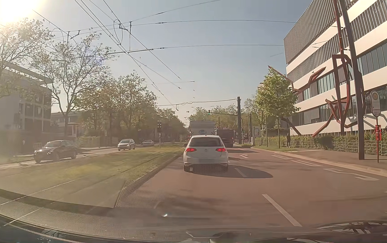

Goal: Follow the waypoints while adhering to traffic rules and regulations

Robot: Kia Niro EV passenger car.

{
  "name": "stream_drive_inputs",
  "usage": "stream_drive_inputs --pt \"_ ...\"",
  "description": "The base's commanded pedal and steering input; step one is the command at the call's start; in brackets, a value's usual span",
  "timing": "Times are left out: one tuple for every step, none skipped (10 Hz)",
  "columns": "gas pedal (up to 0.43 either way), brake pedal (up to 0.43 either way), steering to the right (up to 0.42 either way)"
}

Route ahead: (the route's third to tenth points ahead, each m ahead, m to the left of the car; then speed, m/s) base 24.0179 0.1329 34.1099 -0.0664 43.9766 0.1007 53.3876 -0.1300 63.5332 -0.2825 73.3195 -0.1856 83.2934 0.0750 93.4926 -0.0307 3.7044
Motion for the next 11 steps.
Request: stream_drive_inputs --pt "0.000 0.122 -0.001" --pt "0.000 0.116 -0.001" --pt "0.000 0.098 -0.001" --pt "0.000 0.018 -0.001" --pt "0.000 0.000 -0.001" --pt "0.000 0.000 -0.001" --pt "0.000 0.000 -0.001" --pt "0.000 0.000 -0.001" --pt "0.000 0.000 -0.001" --pt "0.000 0.000 -0.001" --pt "0.039 0.000 -0.001"
